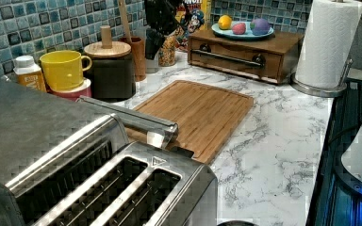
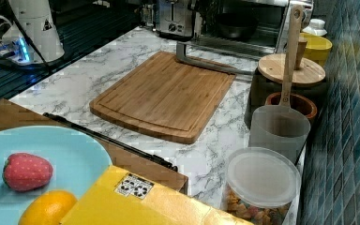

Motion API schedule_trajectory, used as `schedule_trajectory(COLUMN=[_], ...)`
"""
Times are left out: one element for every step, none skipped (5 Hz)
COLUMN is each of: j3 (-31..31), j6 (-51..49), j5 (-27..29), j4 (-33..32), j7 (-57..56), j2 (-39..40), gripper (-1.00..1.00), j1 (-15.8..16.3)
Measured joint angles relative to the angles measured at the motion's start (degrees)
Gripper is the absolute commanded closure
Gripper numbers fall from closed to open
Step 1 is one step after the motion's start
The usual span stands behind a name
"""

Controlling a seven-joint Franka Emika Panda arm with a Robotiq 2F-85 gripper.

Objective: Close the oven.

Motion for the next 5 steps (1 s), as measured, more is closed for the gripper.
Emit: schedule_trajectory(j3=[0.0,-0.1,0.6,2.1,3.0], j6=[0.4,0.5,0.4,0.4,0.8], j5=[3.6,4.4,7.9,14.3,14.4], j4=[0.1,1.1,1.8,1.8,1.8], j7=[-3.5,-9.2,-14.6,-19.2,-21.0], j2=[3.5,8.2,13.0,16.6,17.6], gripper=[1.0,1.0,1.0,1.0,1.0], j1=[-0.4,-0.8,-1.7,-2.7,-2.7])
